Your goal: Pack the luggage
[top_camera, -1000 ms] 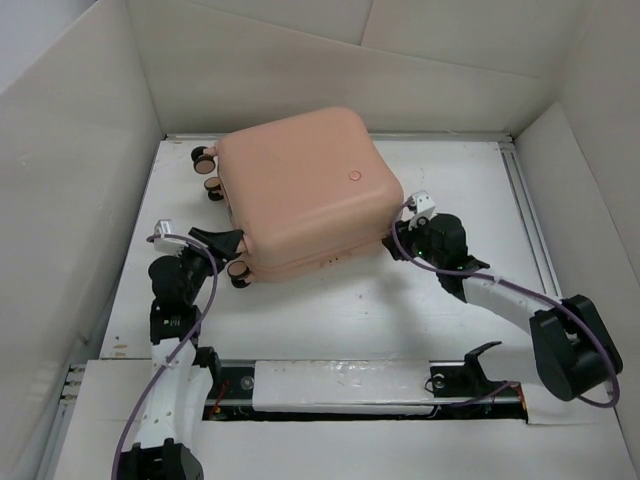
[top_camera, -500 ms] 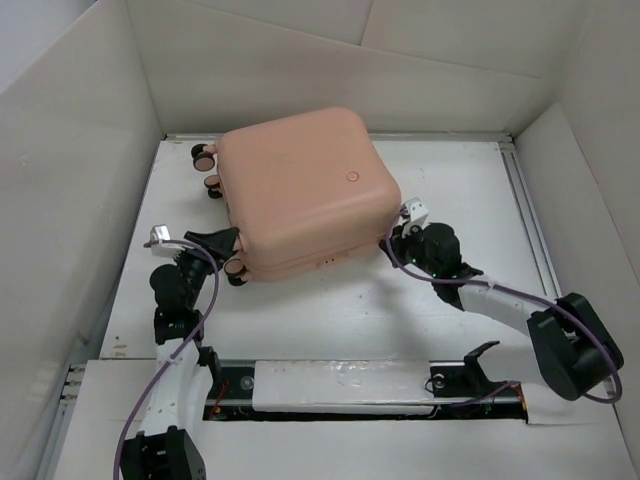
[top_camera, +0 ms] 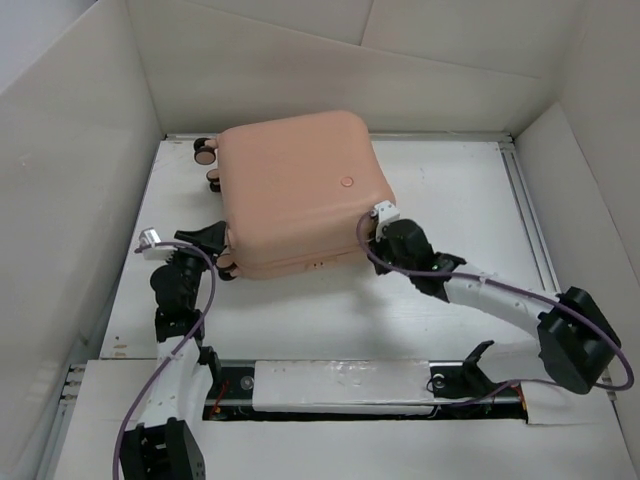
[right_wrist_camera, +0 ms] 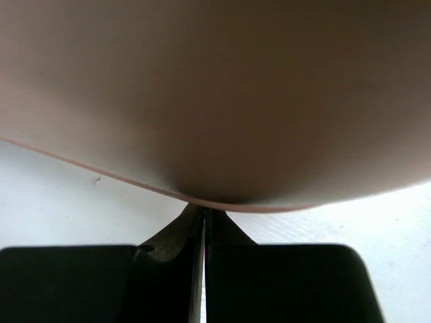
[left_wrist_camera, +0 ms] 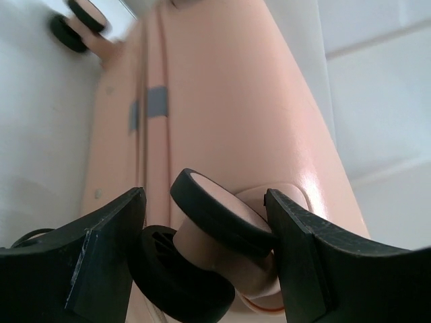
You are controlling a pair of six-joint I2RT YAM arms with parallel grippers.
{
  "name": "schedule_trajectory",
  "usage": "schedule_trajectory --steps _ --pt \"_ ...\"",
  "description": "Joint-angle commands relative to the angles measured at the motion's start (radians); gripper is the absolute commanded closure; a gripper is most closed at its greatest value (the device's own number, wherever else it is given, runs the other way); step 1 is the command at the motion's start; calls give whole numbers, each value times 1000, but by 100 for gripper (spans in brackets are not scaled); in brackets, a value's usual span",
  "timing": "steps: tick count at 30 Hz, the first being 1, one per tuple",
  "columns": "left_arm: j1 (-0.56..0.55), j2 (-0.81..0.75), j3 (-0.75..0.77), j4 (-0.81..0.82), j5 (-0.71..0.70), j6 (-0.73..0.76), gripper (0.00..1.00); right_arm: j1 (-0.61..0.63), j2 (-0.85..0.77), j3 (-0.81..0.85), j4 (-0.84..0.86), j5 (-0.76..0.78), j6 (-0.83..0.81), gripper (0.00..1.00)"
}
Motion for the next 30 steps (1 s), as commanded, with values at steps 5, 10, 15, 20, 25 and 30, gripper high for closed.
schedule_trajectory --steps 5,10,15,20,25,30 --pt "-53 19 -32 -16 242 30 100 -270 -85 156 160 -431 30 100" --pt "-53 28 -52 33 271 21 100 38 -139 -160 500 -300 265 100" --pt "-53 37 -61 45 287 21 100 129 10 -161 807 -334 358 100" --pt "-53 14 -71 45 299 30 100 69 -44 70 384 -150 231 100" --pt "-53 27 -81 74 336 2 100 154 0 176 338 -181 222 100" --pt "-53 14 -72 84 383 -7 100 377 346 313 471 -173 272 100"
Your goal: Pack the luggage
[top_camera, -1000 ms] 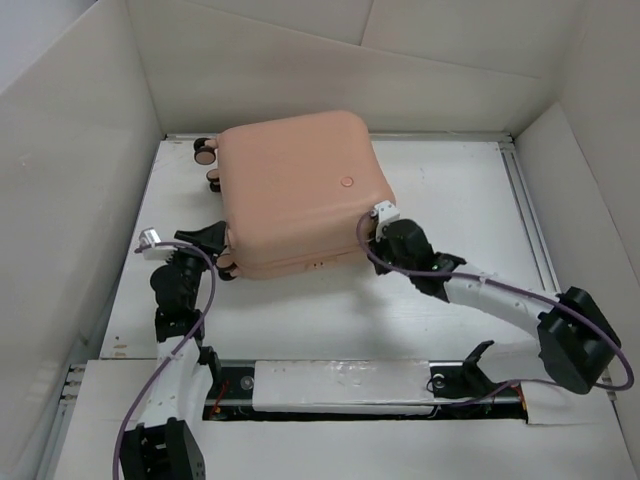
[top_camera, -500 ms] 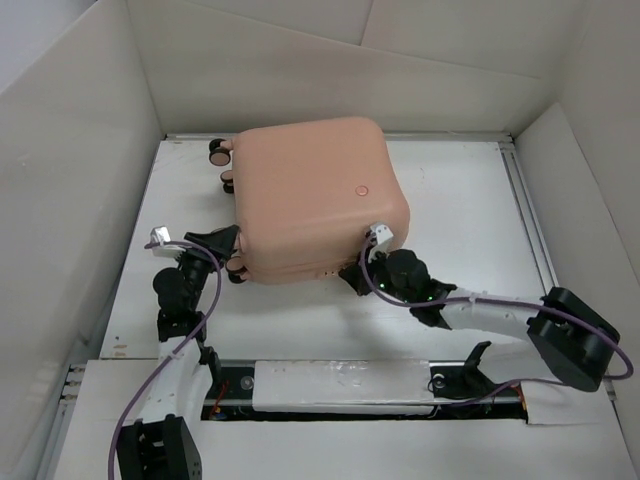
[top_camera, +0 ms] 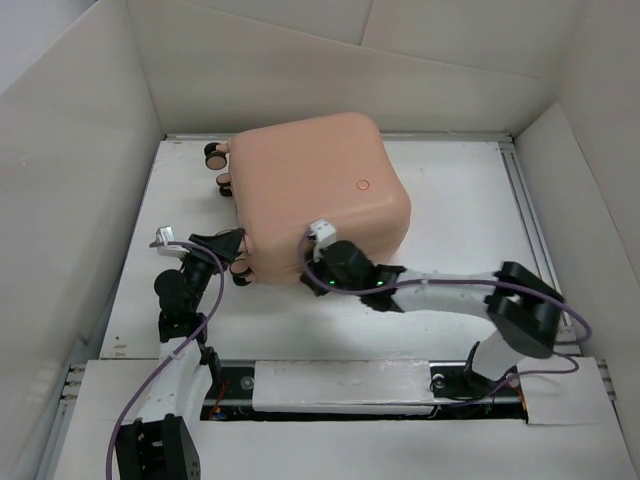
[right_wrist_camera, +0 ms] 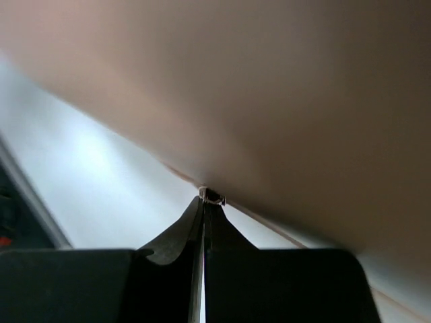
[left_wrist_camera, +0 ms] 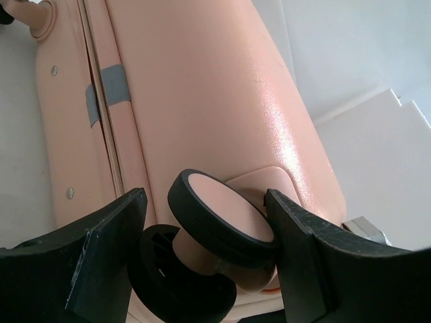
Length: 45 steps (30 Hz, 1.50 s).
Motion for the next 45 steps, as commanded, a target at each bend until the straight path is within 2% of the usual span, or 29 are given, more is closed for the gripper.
schedule_trajectory --steps 1,4,5,7,8,12,15,17,18,19,21,23,27,29,31,32,33,34,35,36,37,38,39,42,44,45 --pt "-15 -6 -14 -38 189 20 100 165 178 196 326 -78 43 100" --pt "-15 8 37 -84 248 58 100 237 275 278 312 -68 43 100" --pt "-15 8 55 -163 271 85 100 238 275 278 333 -78 43 100" --pt "-15 34 81 -176 317 107 100 238 249 251 353 -47 43 100" --pt "-15 34 106 -283 328 139 100 238 237 251 353 -30 16 100" --pt "-15 -15 166 -408 365 184 100 172 217 229 353 -30 -5 100" --pt "-15 -93 202 -495 374 202 100 136 312 330 353 -120 4 100" --pt "-15 -139 224 -534 388 193 100 136 385 471 353 -183 17 100" --pt "-15 -148 254 -560 388 202 100 136 458 517 353 -183 44 100" --pt "-15 -164 285 -659 345 255 100 148 487 554 353 -165 55 100" --pt "-15 -187 328 -715 334 276 100 149 520 590 379 -153 92 100" --pt "-15 -201 341 -729 334 276 100 140 498 551 411 -110 118 100" --pt "-15 -178 318 -681 378 262 100 89 294 261 451 -3 107 100" --pt "-15 -178 272 -602 404 205 100 37 141 154 442 -2 97 100" --pt "-15 -187 262 -563 414 181 100 -76 42 26 393 -67 77 100" --pt "-15 -187 252 -551 424 172 98 -118 -46 -5 366 -91 52 100" --pt "-15 -196 252 -542 424 159 87 -197 -86 -31 333 -114 32 100" --pt "-15 -196 264 -542 424 159 53 -231 -122 -59 295 -174 6 95" --pt "-15 -196 293 -542 424 159 37 -258 -178 -59 201 -203 -18 67" --pt "-15 -196 314 -570 411 173 25 -278 -202 -59 142 -223 -67 51" --pt "-15 -196 337 -587 398 182 14 -287 -222 -59 87 -223 -87 40" --pt "-15 -173 380 -601 382 191 4 -287 -243 -59 27 -223 -104 0" --pt "-15 -161 402 -617 362 191 1 -287 -284 -79 17 -223 -113 0" --pt "-15 -95 445 -643 261 202 1 -278 -381 -162 17 -203 -104 0" --pt "-15 -38 445 -591 198 164 1 -269 -433 -202 17 -167 -95 0" --pt "-15 39 445 -569 179 140 1 -269 -464 -243 17 -130 -95 0"
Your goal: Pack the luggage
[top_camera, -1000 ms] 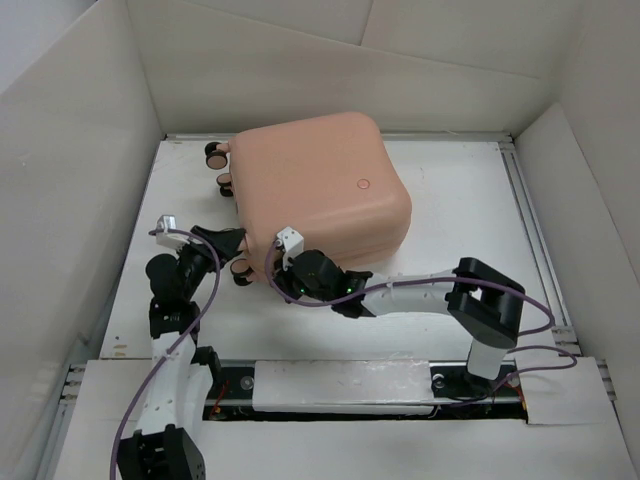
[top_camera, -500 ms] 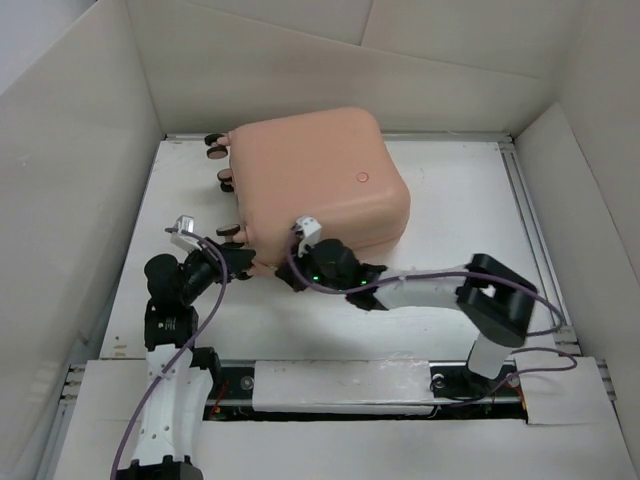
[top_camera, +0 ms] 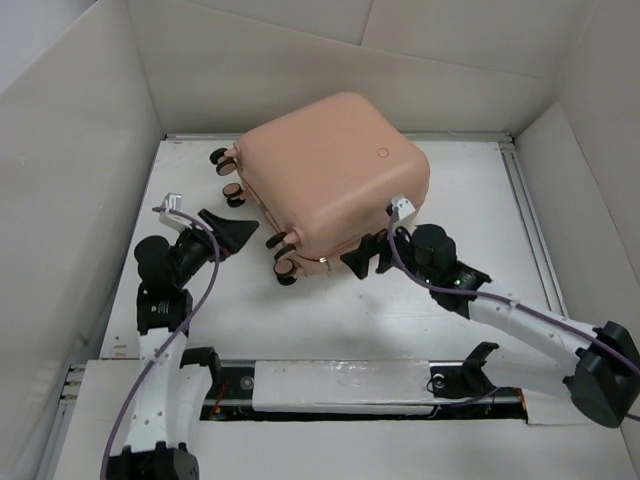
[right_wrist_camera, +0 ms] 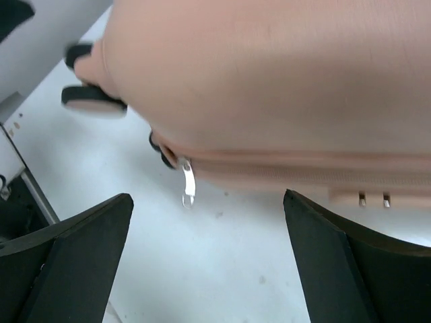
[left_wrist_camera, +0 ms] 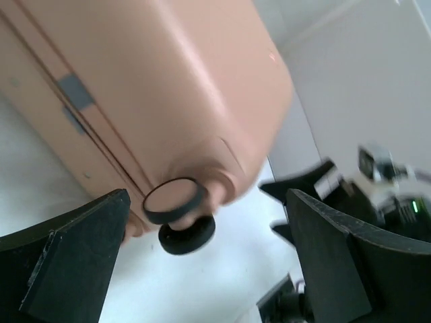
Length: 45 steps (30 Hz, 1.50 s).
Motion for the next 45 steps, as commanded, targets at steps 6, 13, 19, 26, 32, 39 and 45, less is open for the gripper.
schedule_trajectory --steps 6,13,19,26,32,39,45 --pt "50 384 71 258 -250 -171 1 1 -252 -144 -80 35 -25 57" --pt "50 662 254 401 -313 -201 1 113 -412 -258 -80 35 -7 73" --pt "59 919 438 476 -264 -216 1 161 -443 -305 -80 26 3 39" --pt "59 1146 645 407 -268 -271 1 216 -463 -347 -80 49 3 28" --pt "41 1260 763 435 -256 -302 1 216 -484 -367 -59 58 3 27" --pt "21 1311 675 716 -167 -440 74 225 -398 -367 22 69 42 33" --pt "39 1202 507 852 -126 -492 100 246 -329 -387 145 87 124 59"
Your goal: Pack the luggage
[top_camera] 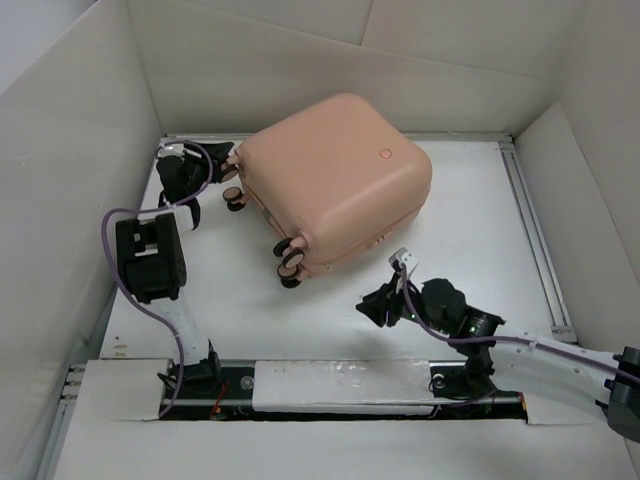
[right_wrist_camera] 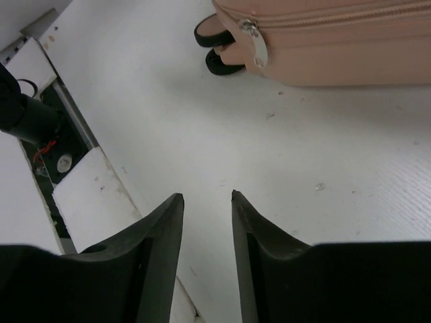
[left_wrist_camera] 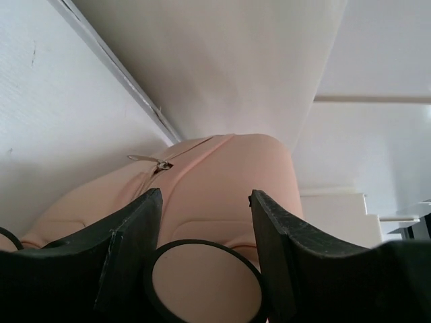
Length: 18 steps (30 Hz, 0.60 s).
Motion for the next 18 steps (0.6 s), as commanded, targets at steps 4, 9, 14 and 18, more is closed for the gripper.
schedule_trajectory --steps 4,9,14,18 --pt "6 -291 -282 61 80 24 100 16 80 56 194 52 49 48" --pt "6 -554 -524 -5 70 59 100 2 314 248 128 94 -73 28" --pt "17 -912 -725 -132 80 133 100 -142 462 426 65 40 -170 28" --pt "17 -1134 -691 -394 17 263 100 -188 459 468 -22 -4 -170 28"
